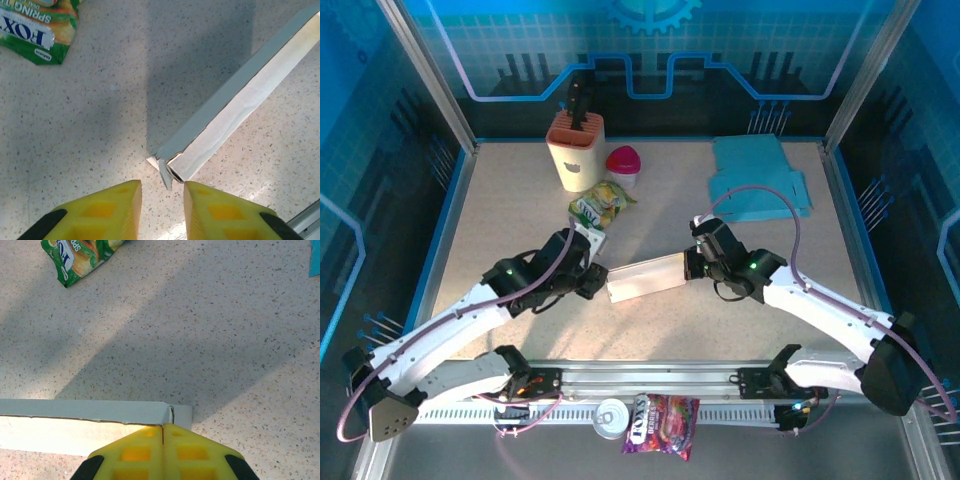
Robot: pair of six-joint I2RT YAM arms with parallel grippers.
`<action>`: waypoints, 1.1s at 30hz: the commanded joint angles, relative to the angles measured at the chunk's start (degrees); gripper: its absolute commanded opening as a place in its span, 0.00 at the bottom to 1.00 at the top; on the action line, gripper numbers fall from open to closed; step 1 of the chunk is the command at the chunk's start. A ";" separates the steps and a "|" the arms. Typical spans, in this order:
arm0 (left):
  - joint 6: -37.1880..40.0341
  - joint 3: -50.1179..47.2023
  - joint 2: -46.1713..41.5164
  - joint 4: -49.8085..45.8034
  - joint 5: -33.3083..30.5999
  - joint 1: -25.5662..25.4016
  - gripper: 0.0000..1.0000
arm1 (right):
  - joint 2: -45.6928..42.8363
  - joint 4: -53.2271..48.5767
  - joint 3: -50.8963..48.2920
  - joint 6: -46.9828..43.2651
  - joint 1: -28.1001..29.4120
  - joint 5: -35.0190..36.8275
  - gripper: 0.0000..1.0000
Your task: Fold the paper box
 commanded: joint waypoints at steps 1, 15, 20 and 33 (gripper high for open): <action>-2.41 -0.78 1.39 -0.78 0.42 -0.18 0.25 | 0.60 -2.61 1.16 1.08 0.95 1.07 0.00; -2.74 -0.43 5.54 -0.12 -1.94 -2.41 0.25 | 0.61 -2.88 1.12 1.46 0.95 0.99 0.00; -2.70 -0.19 6.14 0.65 -2.29 -2.65 0.18 | 0.41 -2.92 1.15 1.55 1.00 1.02 0.00; -2.52 -0.12 8.09 1.97 -4.18 -3.18 0.10 | 0.17 -2.67 1.16 1.74 1.00 0.92 0.00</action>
